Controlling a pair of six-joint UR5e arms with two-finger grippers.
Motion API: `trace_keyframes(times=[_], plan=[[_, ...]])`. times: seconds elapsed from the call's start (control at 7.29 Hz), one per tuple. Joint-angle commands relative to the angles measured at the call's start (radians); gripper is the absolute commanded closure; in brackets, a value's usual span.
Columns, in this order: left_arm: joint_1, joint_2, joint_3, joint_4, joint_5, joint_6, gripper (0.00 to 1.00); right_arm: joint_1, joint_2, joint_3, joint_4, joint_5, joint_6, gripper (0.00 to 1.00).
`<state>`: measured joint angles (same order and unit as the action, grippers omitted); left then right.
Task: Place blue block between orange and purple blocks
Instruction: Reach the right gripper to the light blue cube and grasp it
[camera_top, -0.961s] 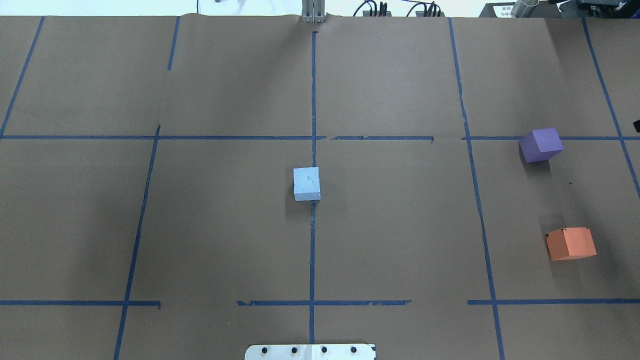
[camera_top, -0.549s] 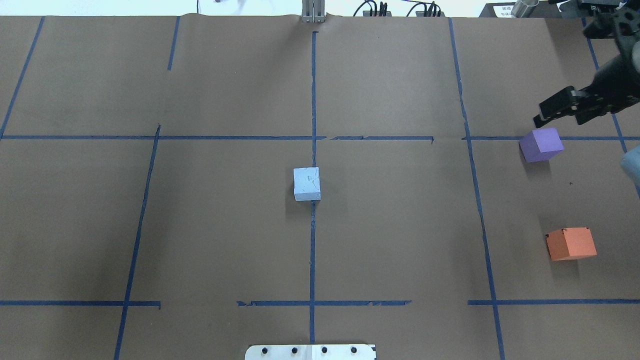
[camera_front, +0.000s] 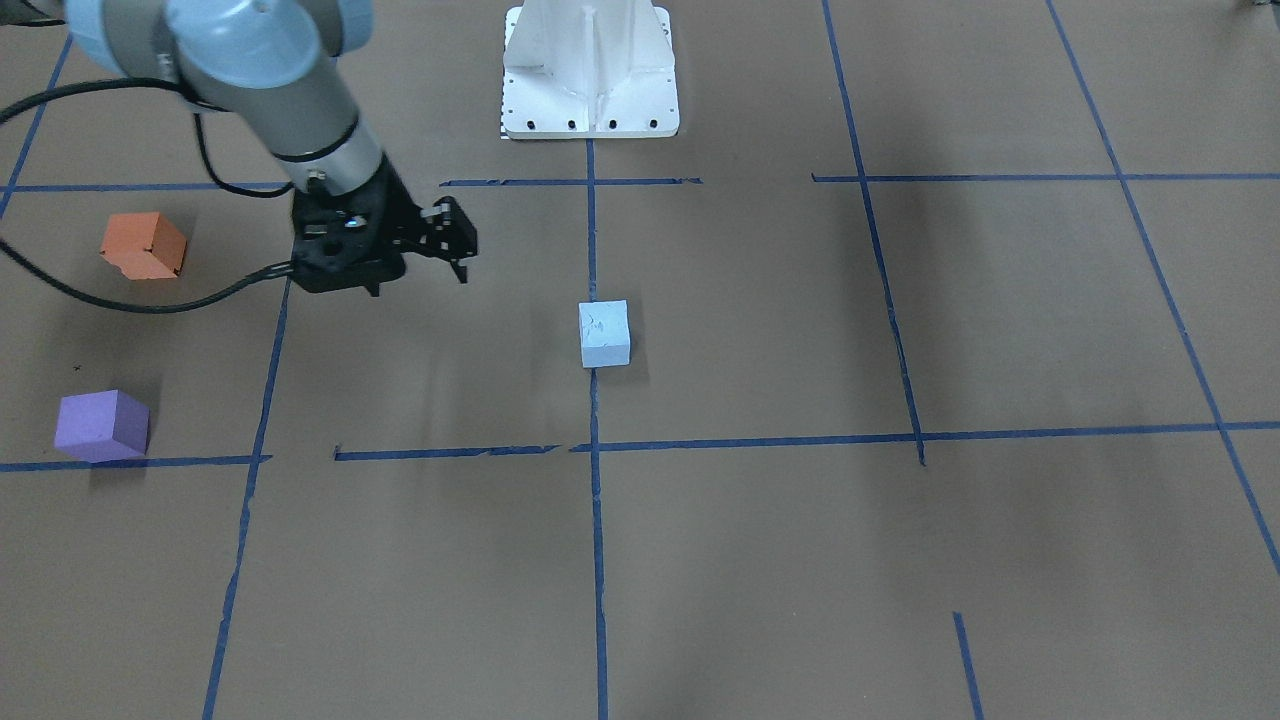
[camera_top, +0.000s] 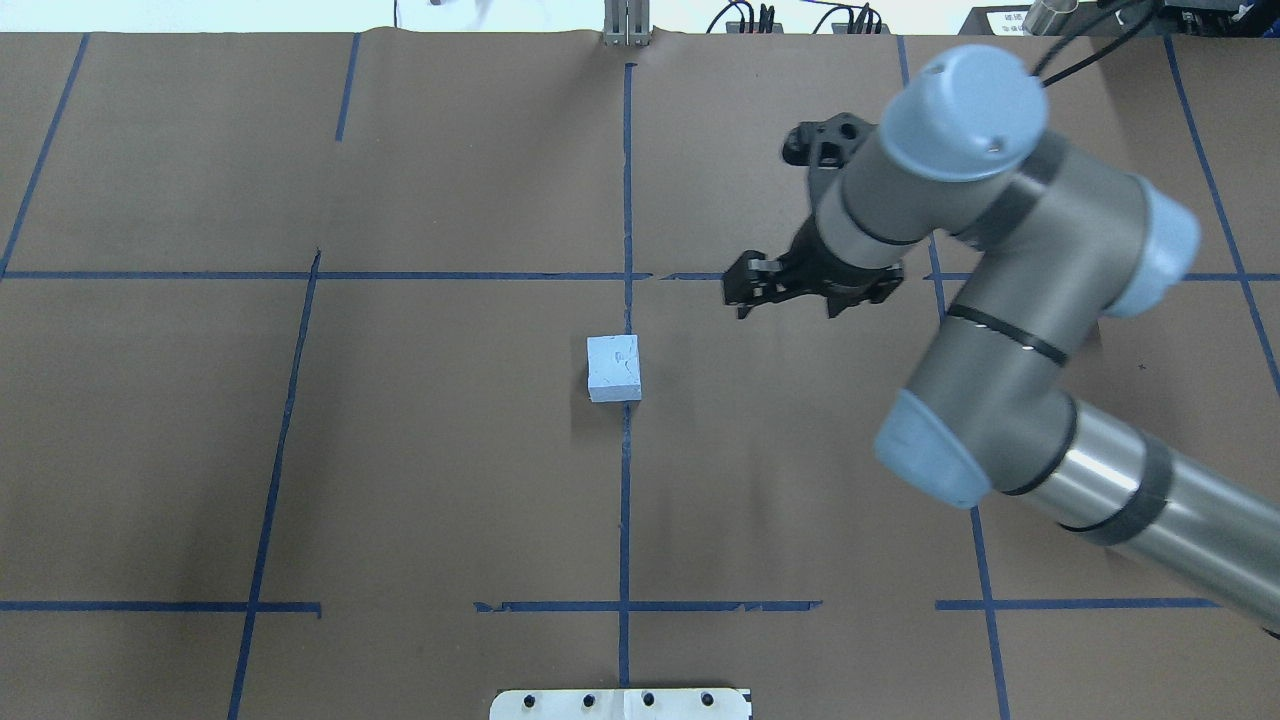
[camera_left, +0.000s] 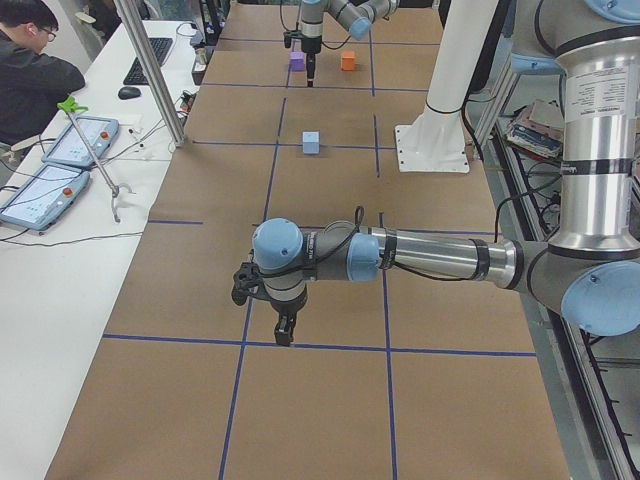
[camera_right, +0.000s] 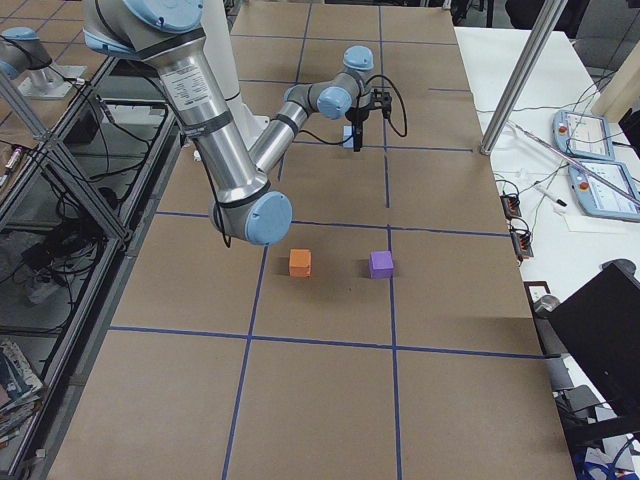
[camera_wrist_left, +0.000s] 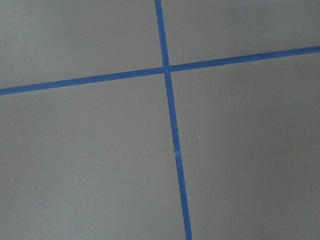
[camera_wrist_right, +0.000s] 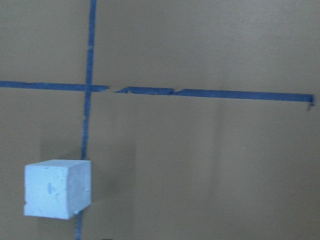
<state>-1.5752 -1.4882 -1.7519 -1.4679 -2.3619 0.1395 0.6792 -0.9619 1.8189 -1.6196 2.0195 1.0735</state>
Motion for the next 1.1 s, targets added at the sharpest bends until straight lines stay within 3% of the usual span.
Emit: trace_keyframes(times=[0.0,0.27,0.96], plan=[[0.0,-0.001,0.002,0.0,0.0,0.0,0.0,-0.11,0.225,-0.221,0.004,-0.103,0.115,0.0],[0.0,-0.004,0.0,0.0,0.0,0.0,0.0,-0.159,0.298,-0.338,0.006,-0.149,0.131,0.0],[0.0,-0.004,0.0,0.0,0.0,0.0,0.0,-0.198,0.316,-0.435,0.023,-0.192,0.125,0.0]])
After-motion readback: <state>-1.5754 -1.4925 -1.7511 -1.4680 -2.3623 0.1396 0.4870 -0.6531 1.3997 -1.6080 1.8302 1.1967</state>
